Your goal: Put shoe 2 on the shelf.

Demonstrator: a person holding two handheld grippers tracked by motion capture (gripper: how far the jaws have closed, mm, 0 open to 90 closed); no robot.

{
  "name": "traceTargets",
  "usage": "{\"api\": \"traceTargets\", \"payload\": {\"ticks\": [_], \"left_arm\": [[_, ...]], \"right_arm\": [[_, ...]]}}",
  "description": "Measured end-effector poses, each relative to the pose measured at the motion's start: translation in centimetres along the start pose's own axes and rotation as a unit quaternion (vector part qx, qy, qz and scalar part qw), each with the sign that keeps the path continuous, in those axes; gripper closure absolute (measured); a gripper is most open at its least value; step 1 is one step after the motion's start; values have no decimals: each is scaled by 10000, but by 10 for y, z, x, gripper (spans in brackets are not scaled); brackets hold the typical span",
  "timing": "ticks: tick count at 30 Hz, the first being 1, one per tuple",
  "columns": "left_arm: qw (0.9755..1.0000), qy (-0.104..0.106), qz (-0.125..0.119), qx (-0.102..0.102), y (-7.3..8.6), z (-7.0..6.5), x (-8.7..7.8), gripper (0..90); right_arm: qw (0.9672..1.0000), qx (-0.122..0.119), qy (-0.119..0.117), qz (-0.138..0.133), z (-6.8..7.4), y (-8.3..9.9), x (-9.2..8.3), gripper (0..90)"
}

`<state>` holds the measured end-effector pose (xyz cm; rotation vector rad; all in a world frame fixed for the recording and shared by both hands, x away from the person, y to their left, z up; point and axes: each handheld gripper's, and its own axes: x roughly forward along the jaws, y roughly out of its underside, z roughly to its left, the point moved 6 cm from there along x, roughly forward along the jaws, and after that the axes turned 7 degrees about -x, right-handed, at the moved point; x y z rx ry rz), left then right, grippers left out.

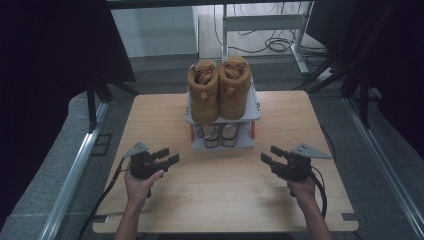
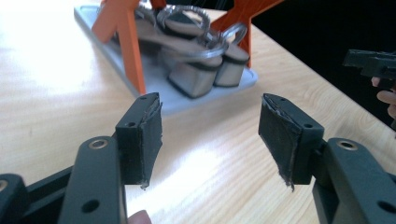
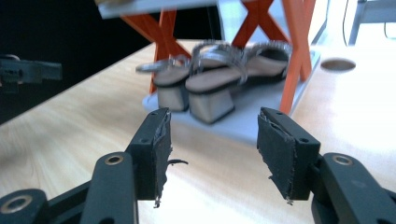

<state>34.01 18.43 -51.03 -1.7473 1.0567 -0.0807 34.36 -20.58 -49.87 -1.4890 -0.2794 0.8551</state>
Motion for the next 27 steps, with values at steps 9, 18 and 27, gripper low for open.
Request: {"api": "traceTargets", "payload": {"ticks": [9, 18, 27], "left_arm": [[9990, -330, 227, 193, 23, 3, 0, 393], [9977, -523, 290, 320, 29, 2, -3, 393], [9975, -534, 351, 312, 31, 3, -1, 389]], "right_arm": [[9992, -129, 123, 357, 6, 36, 0, 443], [9990, -42, 146, 414, 8, 49, 3, 443], [9987, -140, 208, 439, 6, 50, 2, 433]]}}
